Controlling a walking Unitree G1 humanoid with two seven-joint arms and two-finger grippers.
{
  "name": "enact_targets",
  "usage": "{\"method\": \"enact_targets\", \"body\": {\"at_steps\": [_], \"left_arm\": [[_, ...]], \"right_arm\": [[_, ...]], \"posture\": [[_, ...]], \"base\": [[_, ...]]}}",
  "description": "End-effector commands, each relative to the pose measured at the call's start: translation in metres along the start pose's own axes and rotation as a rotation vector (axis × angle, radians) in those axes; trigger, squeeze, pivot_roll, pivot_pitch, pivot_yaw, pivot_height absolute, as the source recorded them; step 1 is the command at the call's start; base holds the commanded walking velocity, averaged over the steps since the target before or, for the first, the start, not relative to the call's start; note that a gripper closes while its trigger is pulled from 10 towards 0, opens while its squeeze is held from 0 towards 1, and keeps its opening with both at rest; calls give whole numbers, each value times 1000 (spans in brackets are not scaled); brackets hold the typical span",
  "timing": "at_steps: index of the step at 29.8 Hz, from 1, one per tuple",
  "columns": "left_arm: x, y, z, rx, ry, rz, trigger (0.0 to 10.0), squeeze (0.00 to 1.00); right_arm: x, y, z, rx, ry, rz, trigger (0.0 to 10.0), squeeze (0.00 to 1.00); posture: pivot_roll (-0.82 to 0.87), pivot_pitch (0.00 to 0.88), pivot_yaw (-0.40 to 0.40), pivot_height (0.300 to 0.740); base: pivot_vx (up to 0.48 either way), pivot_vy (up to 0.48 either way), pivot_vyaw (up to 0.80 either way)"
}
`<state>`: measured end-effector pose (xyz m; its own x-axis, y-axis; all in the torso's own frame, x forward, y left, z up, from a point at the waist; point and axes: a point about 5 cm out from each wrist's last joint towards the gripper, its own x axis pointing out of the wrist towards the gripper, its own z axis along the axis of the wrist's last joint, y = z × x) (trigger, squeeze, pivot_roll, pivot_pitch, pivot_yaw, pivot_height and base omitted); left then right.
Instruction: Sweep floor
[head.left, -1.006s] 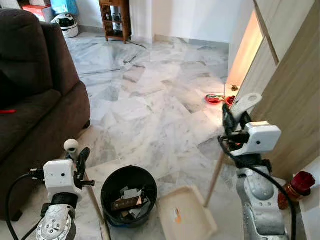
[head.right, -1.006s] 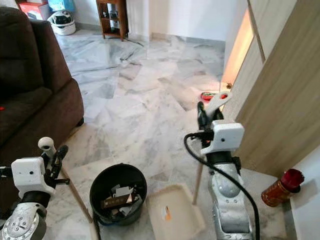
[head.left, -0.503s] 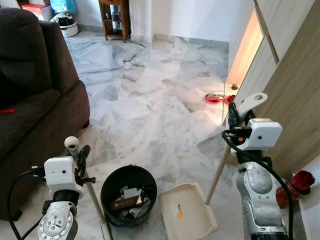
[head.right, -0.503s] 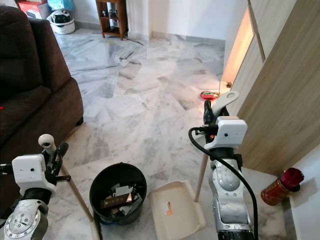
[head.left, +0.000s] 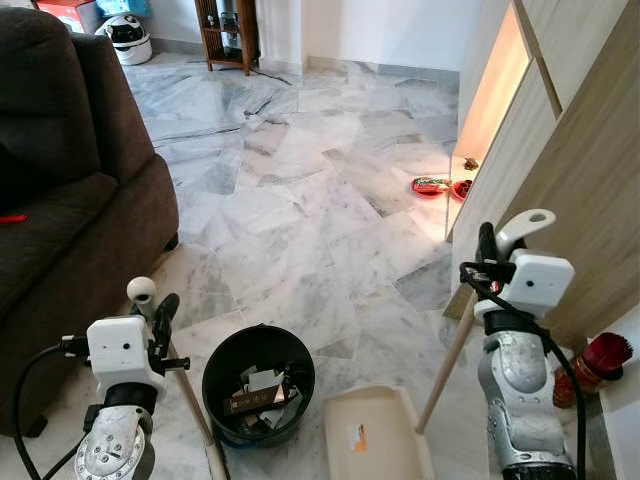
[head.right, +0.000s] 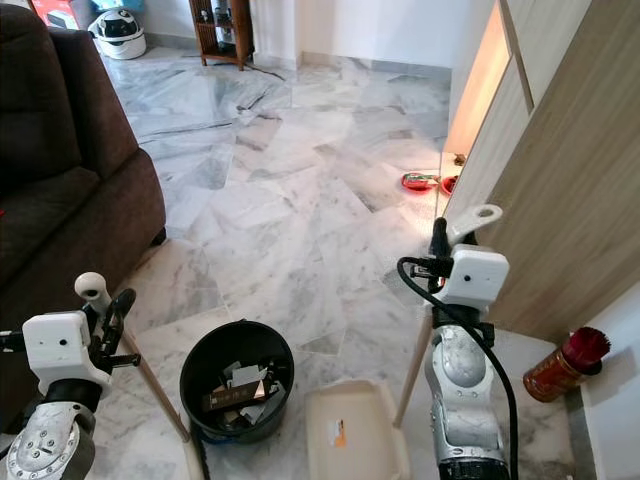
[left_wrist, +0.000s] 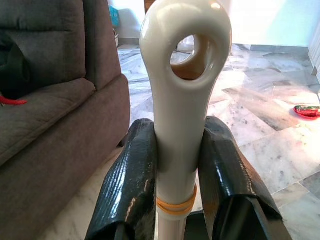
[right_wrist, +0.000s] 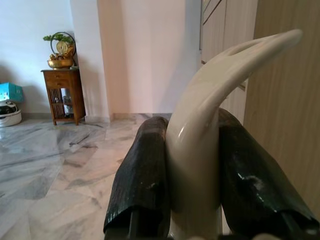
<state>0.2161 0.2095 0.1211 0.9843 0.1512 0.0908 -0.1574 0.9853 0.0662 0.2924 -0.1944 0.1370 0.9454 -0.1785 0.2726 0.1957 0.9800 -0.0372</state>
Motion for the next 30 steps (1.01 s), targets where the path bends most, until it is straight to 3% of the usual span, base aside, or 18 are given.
{"method": "enact_targets", "body": {"at_steps": [1, 8, 21, 30], "left_arm": [[0, -1, 12, 3, -46, -9, 10000, 0], [-5, -3, 7, 6, -33, -11, 10000, 0], [1, -2, 8, 8, -47, -25, 10000, 0], [9, -2, 12, 6, -65, -23, 10000, 0]], "right_arm": [[2, -4, 3, 20, -17, -16, 10000, 0], [3, -6, -1, 67, 2, -39, 10000, 0], [-6, 4, -6, 115, 17, -20, 10000, 0], [-1, 4, -3, 103, 8, -2, 10000, 0]], "posture": [[19, 88, 8, 740], [9, 57, 16, 740], [-4, 1, 26, 740], [0, 46, 24, 740]], "base": [[0, 0, 0], [0, 0, 0], [0, 0, 0], [-35, 0, 0]]}}
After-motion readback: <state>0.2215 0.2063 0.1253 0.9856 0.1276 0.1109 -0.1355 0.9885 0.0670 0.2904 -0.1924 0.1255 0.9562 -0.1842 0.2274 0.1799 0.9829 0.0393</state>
